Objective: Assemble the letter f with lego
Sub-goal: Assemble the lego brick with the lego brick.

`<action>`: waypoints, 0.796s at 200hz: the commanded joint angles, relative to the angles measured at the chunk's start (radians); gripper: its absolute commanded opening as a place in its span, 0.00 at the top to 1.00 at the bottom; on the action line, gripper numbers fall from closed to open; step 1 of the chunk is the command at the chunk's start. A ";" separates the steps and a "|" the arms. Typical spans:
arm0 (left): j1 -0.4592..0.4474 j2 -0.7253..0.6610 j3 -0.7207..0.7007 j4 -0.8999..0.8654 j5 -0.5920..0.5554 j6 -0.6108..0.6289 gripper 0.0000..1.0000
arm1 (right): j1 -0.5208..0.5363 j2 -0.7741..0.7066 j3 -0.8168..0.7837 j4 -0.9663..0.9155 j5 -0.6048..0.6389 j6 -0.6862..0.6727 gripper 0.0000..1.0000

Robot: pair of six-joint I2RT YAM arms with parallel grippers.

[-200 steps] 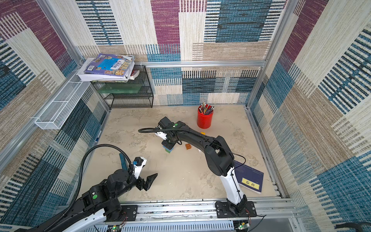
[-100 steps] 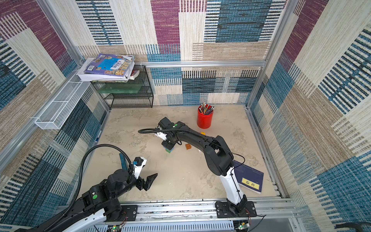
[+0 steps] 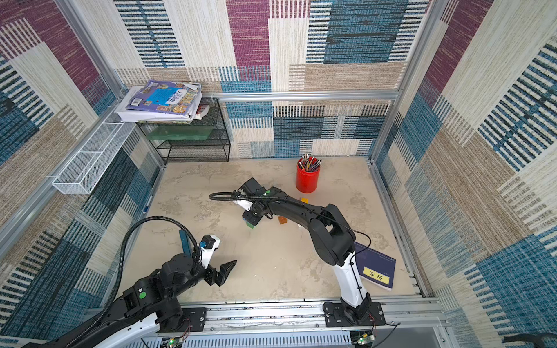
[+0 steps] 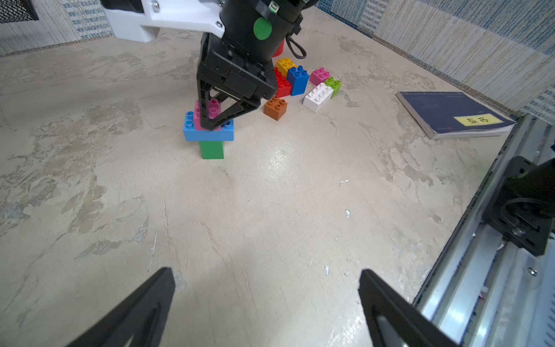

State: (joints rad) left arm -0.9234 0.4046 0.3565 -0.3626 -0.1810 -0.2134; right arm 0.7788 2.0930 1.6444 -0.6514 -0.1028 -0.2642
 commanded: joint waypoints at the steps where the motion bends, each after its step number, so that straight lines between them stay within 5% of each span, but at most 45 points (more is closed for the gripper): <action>1: 0.001 -0.002 -0.001 0.025 -0.006 0.001 0.01 | 0.004 0.032 -0.023 -0.148 0.009 0.022 0.66; 79: 0.001 -0.003 -0.002 0.025 -0.008 0.000 0.01 | 0.014 -0.050 0.061 -0.100 0.029 0.023 0.49; 159: 0.000 -0.003 -0.002 0.024 -0.010 0.000 0.01 | -0.024 -0.180 -0.032 -0.014 0.116 0.126 0.47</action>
State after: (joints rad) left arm -0.9234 0.4038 0.3561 -0.3626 -0.1814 -0.2134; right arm 0.7769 1.9583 1.6611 -0.7246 -0.0540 -0.2081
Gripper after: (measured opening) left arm 0.987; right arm 0.529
